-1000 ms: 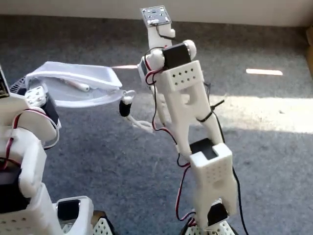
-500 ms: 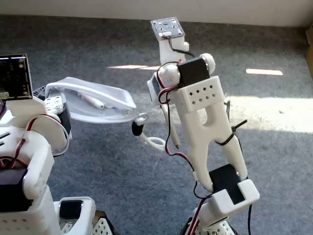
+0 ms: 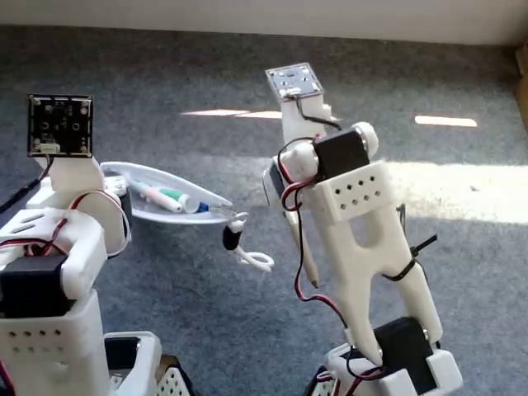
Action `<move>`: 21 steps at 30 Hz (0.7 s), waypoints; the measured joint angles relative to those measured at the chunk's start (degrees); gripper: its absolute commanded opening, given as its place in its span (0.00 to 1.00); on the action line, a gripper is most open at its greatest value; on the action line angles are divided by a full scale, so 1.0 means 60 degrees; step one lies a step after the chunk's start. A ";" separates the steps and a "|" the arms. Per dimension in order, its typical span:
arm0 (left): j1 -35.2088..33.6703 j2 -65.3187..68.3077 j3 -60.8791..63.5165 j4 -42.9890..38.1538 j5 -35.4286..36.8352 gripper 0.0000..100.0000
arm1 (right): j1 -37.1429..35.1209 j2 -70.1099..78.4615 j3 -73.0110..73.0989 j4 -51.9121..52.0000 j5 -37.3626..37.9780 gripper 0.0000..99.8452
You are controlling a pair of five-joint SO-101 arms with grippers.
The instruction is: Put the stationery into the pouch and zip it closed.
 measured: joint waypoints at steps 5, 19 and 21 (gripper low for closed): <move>-0.0029 -0.0147 0.0777 -0.0161 -0.0059 0.01 | 0.0000 -0.0293 0.1656 -0.1158 0.0015 0.00; -0.0645 -0.0190 0.1744 -0.0821 -0.0059 0.01 | 0.0000 -0.0293 0.6256 -0.4777 0.0689 0.00; -0.0645 -0.0190 0.1744 -0.0835 -0.0059 0.01 | 0.0000 -0.0293 0.6667 -0.5128 0.0762 0.00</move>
